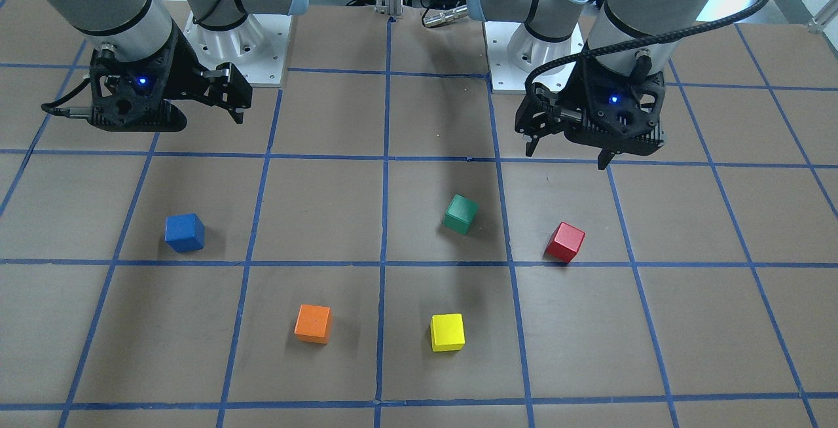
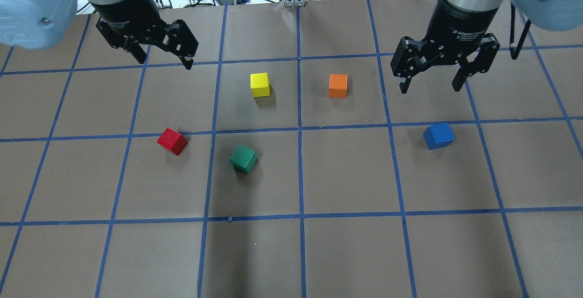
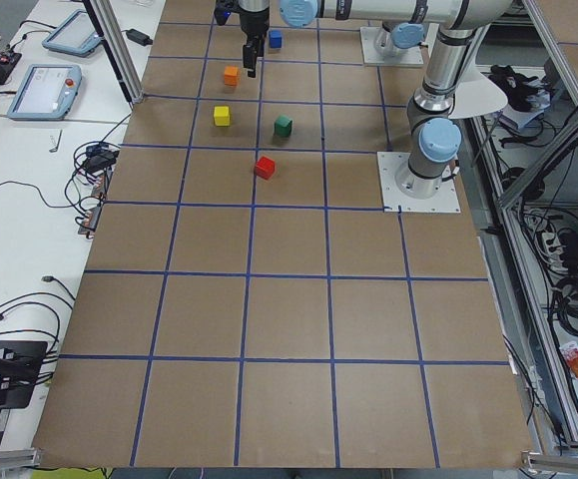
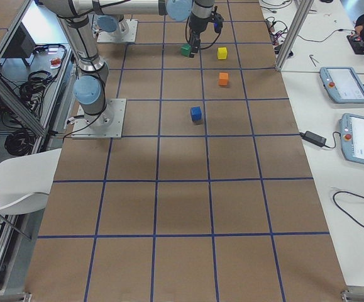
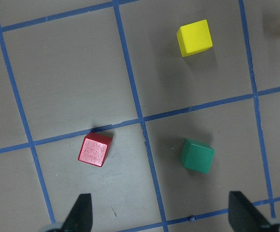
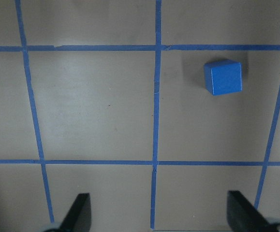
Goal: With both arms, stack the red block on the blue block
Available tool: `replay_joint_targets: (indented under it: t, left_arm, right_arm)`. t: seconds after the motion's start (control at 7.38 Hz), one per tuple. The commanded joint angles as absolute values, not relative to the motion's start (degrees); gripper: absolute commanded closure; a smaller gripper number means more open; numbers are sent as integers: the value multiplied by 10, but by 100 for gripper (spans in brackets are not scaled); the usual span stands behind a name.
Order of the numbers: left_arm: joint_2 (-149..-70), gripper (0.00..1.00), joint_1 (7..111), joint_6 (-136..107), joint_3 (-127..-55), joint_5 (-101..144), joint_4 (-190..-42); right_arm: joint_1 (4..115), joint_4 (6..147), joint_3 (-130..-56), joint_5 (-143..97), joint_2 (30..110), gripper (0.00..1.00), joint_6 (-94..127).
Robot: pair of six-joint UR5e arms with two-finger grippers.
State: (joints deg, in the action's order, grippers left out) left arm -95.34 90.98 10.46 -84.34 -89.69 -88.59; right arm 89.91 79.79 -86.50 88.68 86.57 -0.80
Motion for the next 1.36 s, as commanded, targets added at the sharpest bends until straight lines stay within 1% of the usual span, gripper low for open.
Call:
replay_joint_targets:
  t: [0.0,0.95,1.08,1.22]
  left_arm:
    - [-954,0,908,105,-842,-896,-883]
    - [-955,0,911,105,-845,-897,-884]
    - [-964,0,902,109,-847,-903,-887]
    - [-975,0,870,119,-858,-903,-883]
  right_arm:
    - [899,798,-866,887,866,0,-9]
    - [899,797,-865,888,874,0,-1]
    - [899,808,-866,888,868,0,1]
    - [898,832,-866,889,867,0,2]
